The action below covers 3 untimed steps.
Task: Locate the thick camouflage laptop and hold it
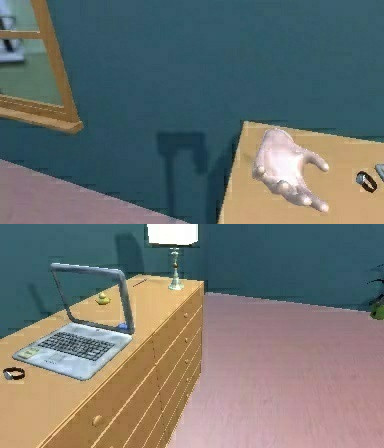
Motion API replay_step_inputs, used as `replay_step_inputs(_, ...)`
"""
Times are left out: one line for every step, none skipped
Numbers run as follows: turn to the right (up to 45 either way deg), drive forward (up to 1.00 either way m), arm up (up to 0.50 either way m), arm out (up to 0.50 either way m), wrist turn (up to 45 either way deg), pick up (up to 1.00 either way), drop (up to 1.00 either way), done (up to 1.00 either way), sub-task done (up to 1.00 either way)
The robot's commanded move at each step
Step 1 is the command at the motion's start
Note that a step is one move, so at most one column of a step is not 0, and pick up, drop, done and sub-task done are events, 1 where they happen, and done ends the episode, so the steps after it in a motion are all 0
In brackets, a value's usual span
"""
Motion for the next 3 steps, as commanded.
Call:
replay_step_inputs(-27.0, 0.00, 0.00, 0.00, 0.0, 0.00, 0.00, 0.00, 0.00)
replay_step_inputs(0.0, 0.00, 0.50, 0.00, 0.0, 0.00, 0.00, 0.00, 0.00)
replay_step_inputs(0.0, 0.00, 0.38, 0.00, 0.0, 0.00, 0.00, 0.00, 0.00)
